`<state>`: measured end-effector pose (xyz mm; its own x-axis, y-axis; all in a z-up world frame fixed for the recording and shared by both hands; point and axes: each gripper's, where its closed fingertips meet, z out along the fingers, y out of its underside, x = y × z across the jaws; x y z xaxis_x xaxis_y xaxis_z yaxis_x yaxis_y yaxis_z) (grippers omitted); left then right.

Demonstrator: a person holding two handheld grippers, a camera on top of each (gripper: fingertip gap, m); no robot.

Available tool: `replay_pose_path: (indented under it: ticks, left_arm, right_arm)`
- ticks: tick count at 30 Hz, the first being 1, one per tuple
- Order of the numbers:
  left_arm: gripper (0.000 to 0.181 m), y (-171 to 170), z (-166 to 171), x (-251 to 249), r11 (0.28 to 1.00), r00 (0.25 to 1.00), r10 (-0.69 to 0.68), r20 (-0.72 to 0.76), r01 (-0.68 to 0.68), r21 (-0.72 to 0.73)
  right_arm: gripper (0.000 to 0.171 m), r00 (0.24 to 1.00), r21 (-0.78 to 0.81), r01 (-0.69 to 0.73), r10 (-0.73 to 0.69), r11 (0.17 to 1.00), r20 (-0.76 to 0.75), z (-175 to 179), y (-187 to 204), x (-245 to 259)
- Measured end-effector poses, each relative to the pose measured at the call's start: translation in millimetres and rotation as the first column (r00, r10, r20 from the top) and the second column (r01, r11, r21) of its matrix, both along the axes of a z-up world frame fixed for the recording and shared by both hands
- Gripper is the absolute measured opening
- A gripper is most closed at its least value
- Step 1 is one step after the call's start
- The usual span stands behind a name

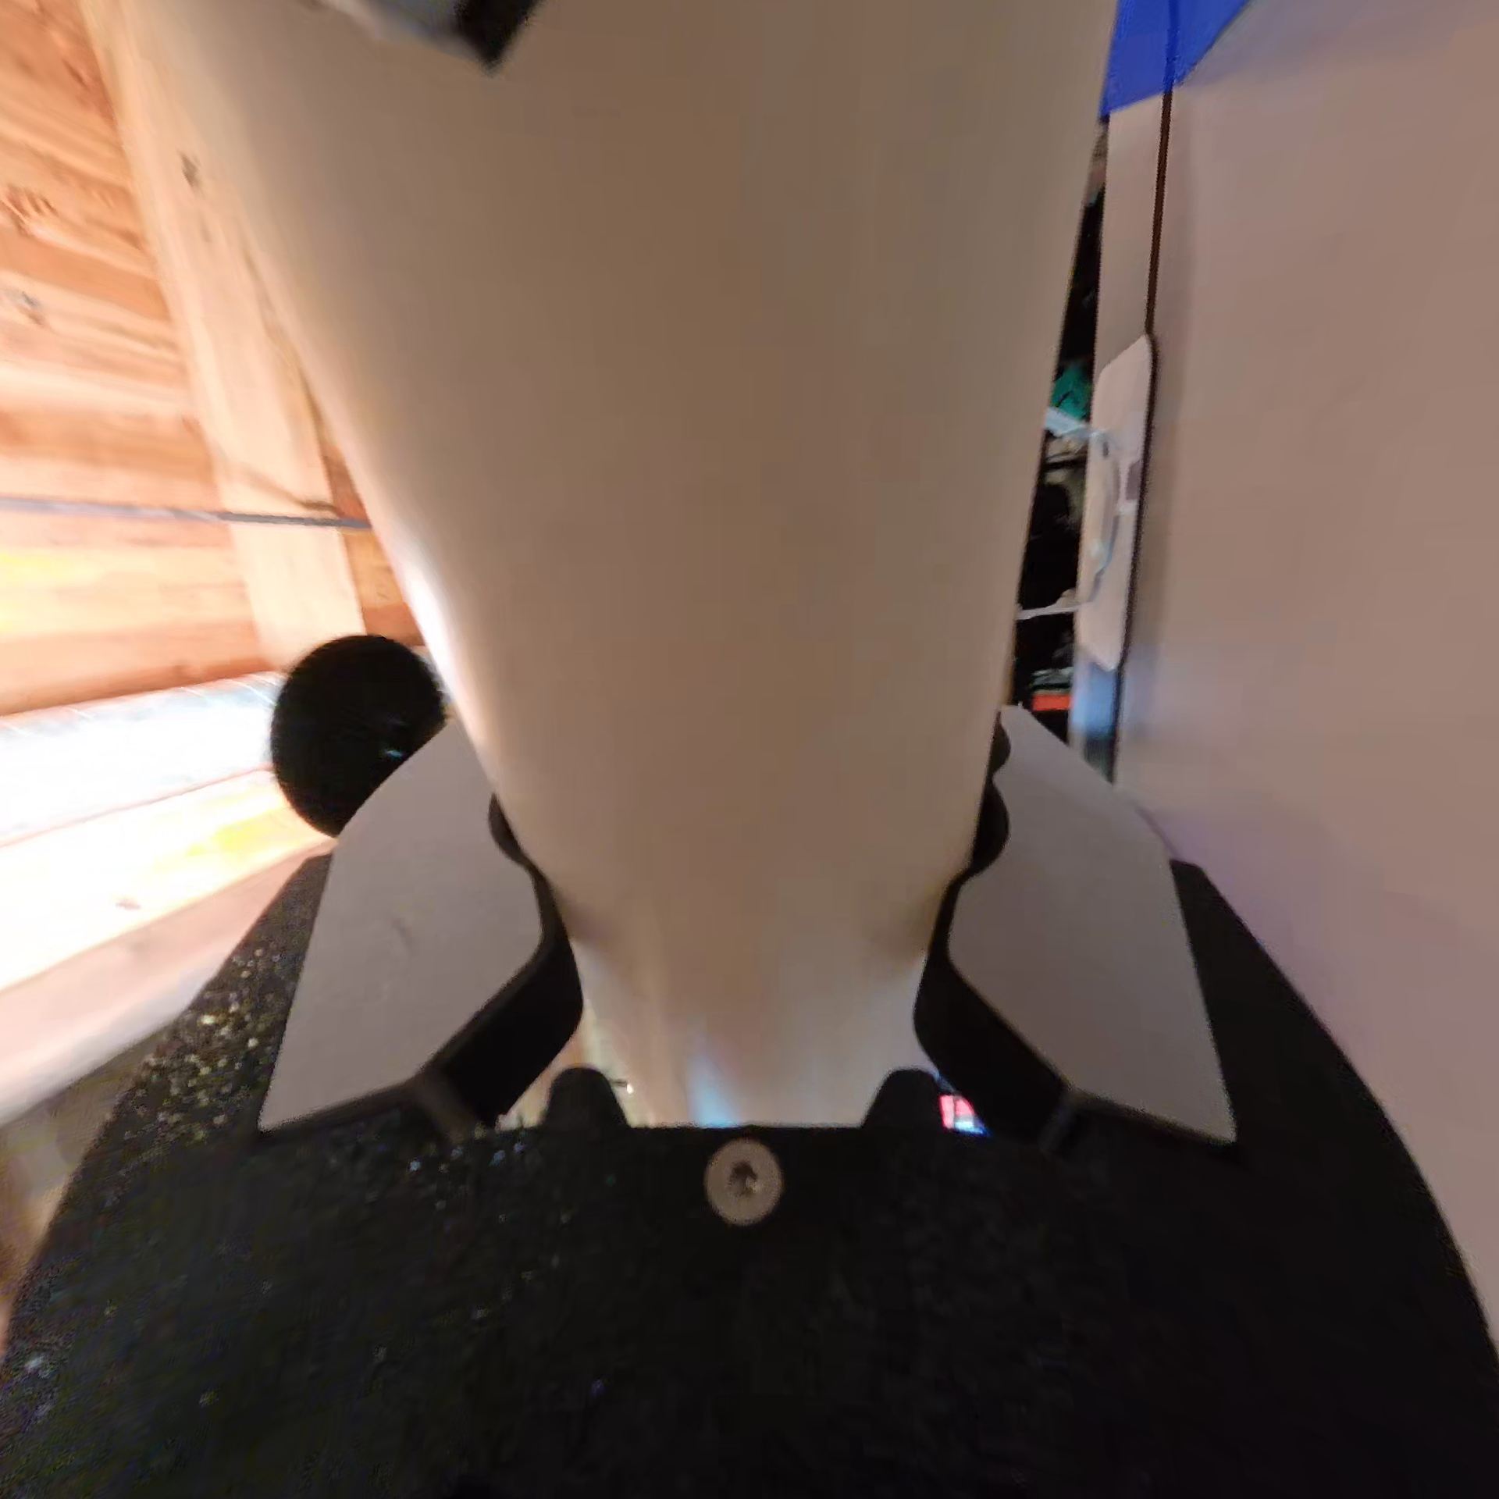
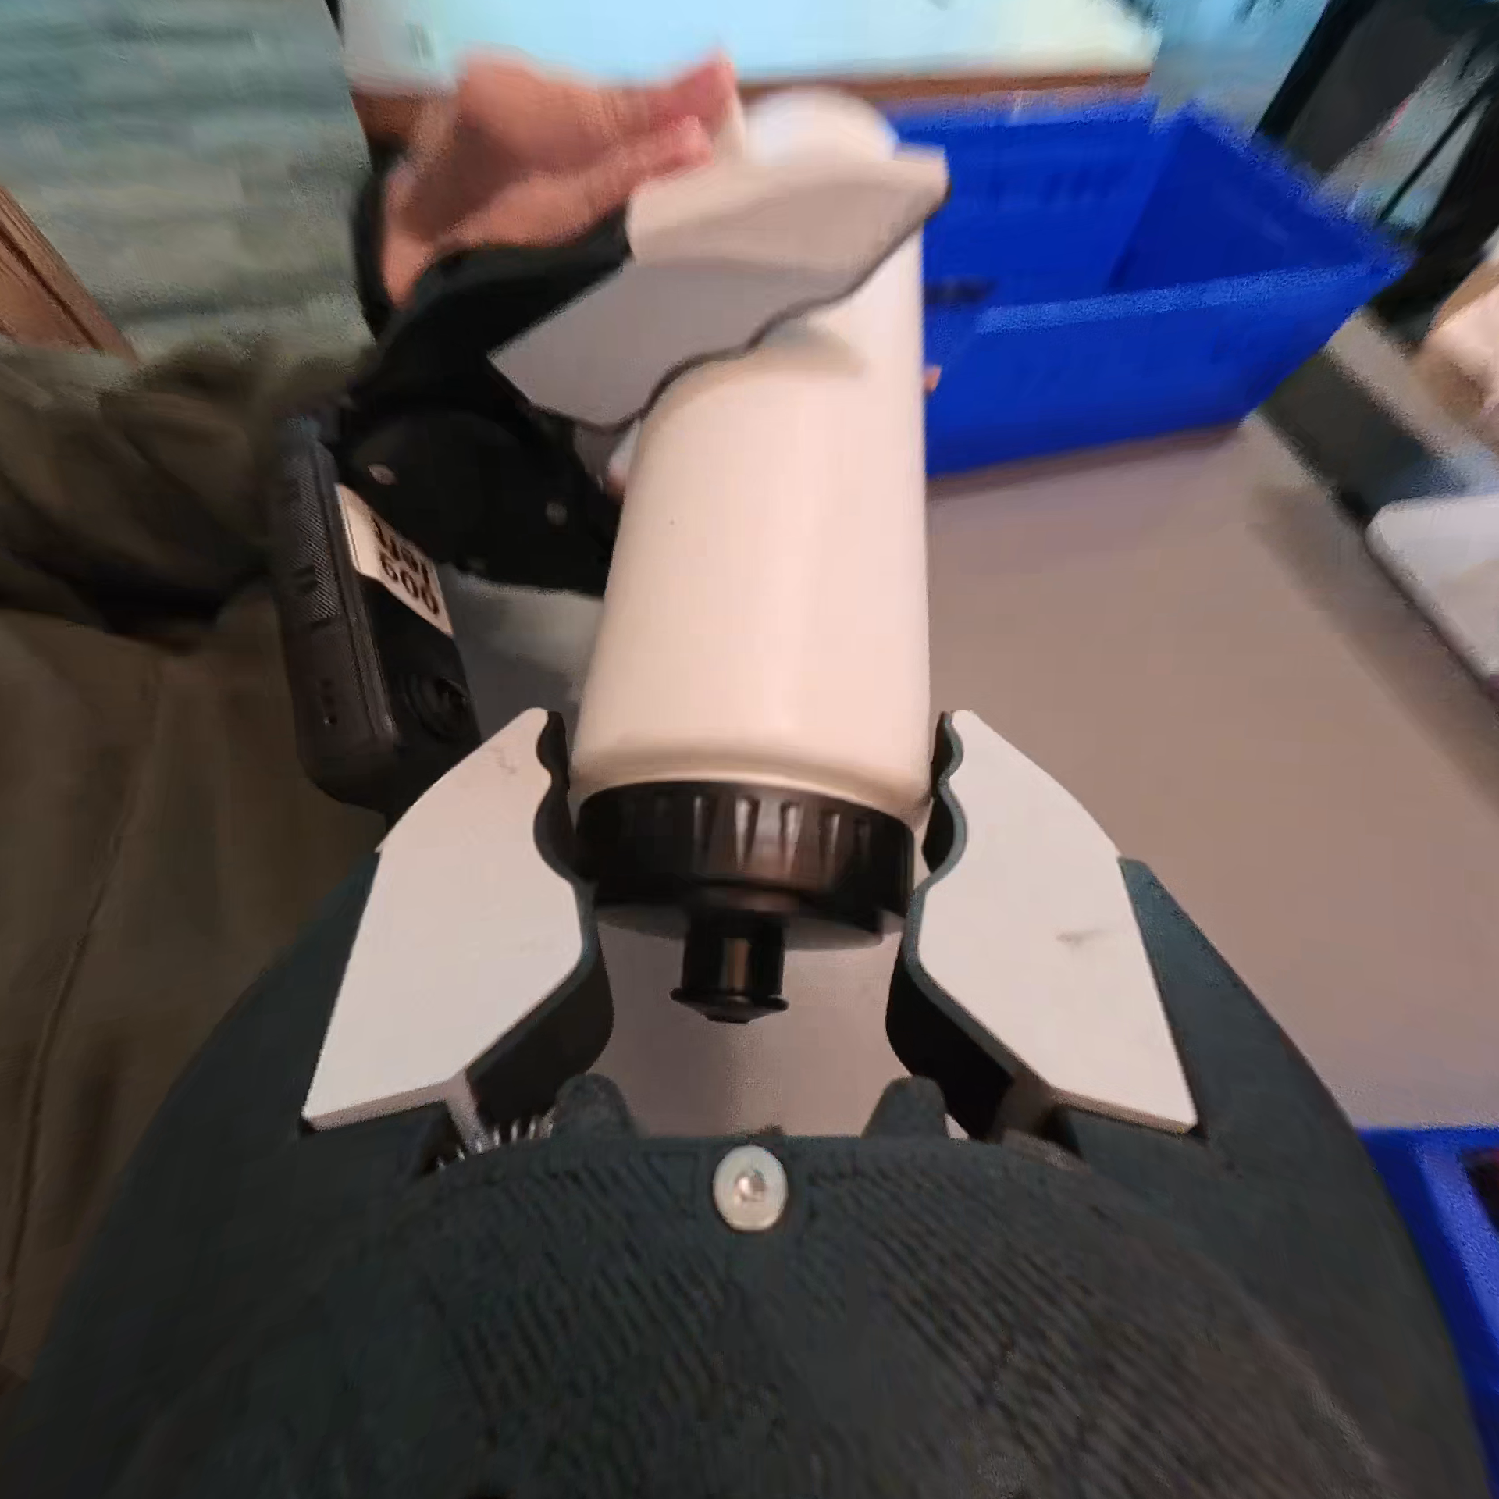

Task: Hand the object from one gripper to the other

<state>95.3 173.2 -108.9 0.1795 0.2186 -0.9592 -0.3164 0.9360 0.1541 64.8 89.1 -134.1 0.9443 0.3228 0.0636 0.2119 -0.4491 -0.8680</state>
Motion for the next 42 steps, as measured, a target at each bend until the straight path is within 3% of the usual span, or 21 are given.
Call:
replay_pose_path:
  ticks: [4,6,8,11,13,17,18,23,24,26,28,31,34,37,40,42]
  left_arm:
    - [0.105,12.8,2.6,-2.4,0.961,0.997,-0.063,-0.034,0.052,-0.272]
    - [0.105,11.1,-2.2,-3.3,0.856,0.981,-0.178,-0.072,0.119,-0.503]
    - [0.105,-6.1,-6.7,-5.8,0.634,0.926,-0.370,-0.072,0.195,-0.748]
    - [0.105,-61.2,-12.4,-26.8,0.195,0.684,-0.729,-0.022,0.177,-0.965]
    - [0.106,-87.7,-18.8,-45.0,0.078,0.523,-0.852,-0.021,0.088,-0.993]
    - [0.106,-114.0,-37.4,-65.6,0.054,0.333,-0.941,-0.051,-0.001,-0.999]
    - [0.105,-114.7,-38.7,-65.2,0.031,0.324,-0.945,-0.035,-0.017,-0.999]
    - [0.105,-116.5,-33.3,-69.9,-0.048,0.297,-0.954,0.041,-0.018,-0.999]
    - [0.104,-118.2,-27.4,-76.2,-0.089,0.272,-0.959,0.079,-0.027,-0.996]
    - [0.091,-122.5,-17.8,-99.3,-0.155,0.153,-0.978,0.138,-0.100,-0.983]
    - [0.092,-121.9,-12.8,-119.9,-0.185,0.051,-0.983,0.179,-0.179,-0.966]
    - [0.101,-119.9,-12.3,-133.4,-0.220,-0.020,-0.972,0.233,-0.259,-0.941]
    - [0.104,-126.1,-21.0,-139.3,-0.199,-0.081,-0.968,0.239,-0.339,-0.920]
    - [0.099,-132.0,-43.3,-141.3,-0.095,-0.125,-0.980,0.152,-0.372,-0.923]
    - [0.097,-136.1,-49.6,-139.3,-0.098,-0.158,-0.973,0.170,-0.386,-0.917]
    - [0.097,-134.8,-52.1,-135.1,-0.096,-0.148,-0.975,0.168,-0.400,-0.911]
  right_arm:
    - [0.088,0.988,0.300,-0.085,0.040,0.950,0.152,50.2,-11.6,-4.2]
    - [0.094,0.971,0.395,-0.140,0.049,0.908,0.232,65.9,-21.5,-8.0]
    - [0.098,0.965,0.470,-0.185,0.069,0.863,0.254,75.6,-27.0,-13.0]
    - [0.100,0.980,0.540,-0.196,0.140,0.819,0.143,82.2,-21.2,-25.0]
    - [0.103,0.980,0.563,-0.196,0.175,0.803,0.091,81.8,-9.2,-36.6]
    - [0.105,0.963,0.543,-0.248,0.264,0.802,0.050,70.8,9.0,-67.6]
    - [0.089,0.955,0.550,-0.275,0.289,0.789,0.062,70.5,9.1,-74.4]
    - [0.088,0.956,0.530,-0.260,0.293,0.807,0.022,73.1,11.5,-77.2]
    - [0.088,0.943,0.544,-0.289,0.333,0.787,0.020,76.2,6.5,-80.8]
    - [0.088,0.888,0.576,-0.394,0.458,0.716,0.037,81.5,-11.0,-93.7]
    - [0.088,0.835,0.601,-0.459,0.548,0.654,0.042,86.3,-26.1,-101.0]
    - [0.088,0.779,0.681,-0.496,0.622,0.539,0.075,95.0,-41.4,-104.6]
    - [0.088,0.737,0.725,-0.504,0.671,0.470,0.076,96.4,-46.8,-106.0]
    - [0.088,0.718,0.764,-0.481,0.693,0.429,0.064,100.3,-46.9,-104.7]
    - [0.089,0.722,0.752,-0.465,0.692,0.467,0.017,98.6,-41.2,-101.5]
    - [0.089,0.771,0.722,-0.430,0.636,0.542,-0.018,96.7,-33.1,-91.1]
